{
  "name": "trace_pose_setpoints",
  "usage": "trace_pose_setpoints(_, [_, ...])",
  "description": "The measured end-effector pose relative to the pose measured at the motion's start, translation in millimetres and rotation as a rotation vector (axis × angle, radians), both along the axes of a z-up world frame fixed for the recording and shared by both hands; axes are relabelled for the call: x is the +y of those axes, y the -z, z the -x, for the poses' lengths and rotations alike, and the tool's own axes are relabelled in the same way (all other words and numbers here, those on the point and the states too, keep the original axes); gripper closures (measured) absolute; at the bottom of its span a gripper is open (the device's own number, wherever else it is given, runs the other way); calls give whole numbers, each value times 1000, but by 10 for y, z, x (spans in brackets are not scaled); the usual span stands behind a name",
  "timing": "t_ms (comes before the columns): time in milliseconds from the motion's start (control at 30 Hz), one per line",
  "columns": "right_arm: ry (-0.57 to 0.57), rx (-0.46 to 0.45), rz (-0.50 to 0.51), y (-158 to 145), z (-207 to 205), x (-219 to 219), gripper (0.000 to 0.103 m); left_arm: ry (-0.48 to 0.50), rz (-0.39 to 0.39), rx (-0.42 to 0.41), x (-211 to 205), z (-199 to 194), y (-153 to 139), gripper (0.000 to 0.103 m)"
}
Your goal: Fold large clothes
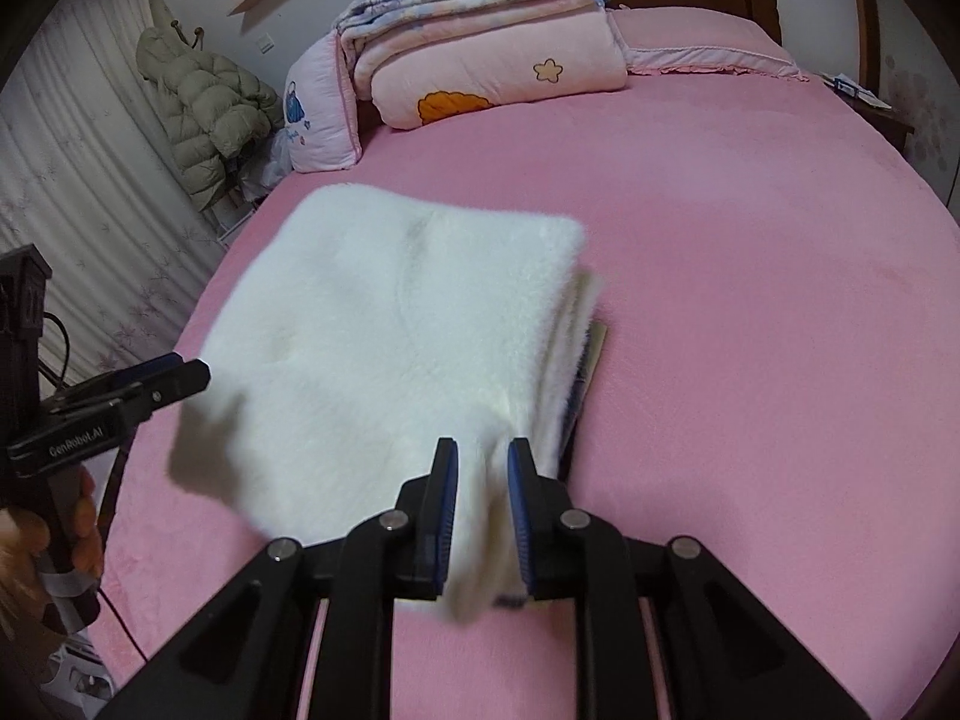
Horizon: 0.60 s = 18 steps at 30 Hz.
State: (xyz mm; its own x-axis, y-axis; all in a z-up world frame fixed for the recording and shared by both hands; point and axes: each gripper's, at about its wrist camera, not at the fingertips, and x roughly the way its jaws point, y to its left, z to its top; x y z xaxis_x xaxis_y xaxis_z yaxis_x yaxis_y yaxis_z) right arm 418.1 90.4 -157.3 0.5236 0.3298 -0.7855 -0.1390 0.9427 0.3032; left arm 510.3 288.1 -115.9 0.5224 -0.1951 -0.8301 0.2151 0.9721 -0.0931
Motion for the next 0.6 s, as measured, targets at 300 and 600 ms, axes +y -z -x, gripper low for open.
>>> trace_pose_setpoints(300, [-16,3,-50,-961,1000,-447,86,4,104,46,-392,1109,-867,36])
trace_pose_setpoints(600, [-54,-2,-60,-1781,2284,-1082,86,-6,110,16,-1080,2538,-1710,23])
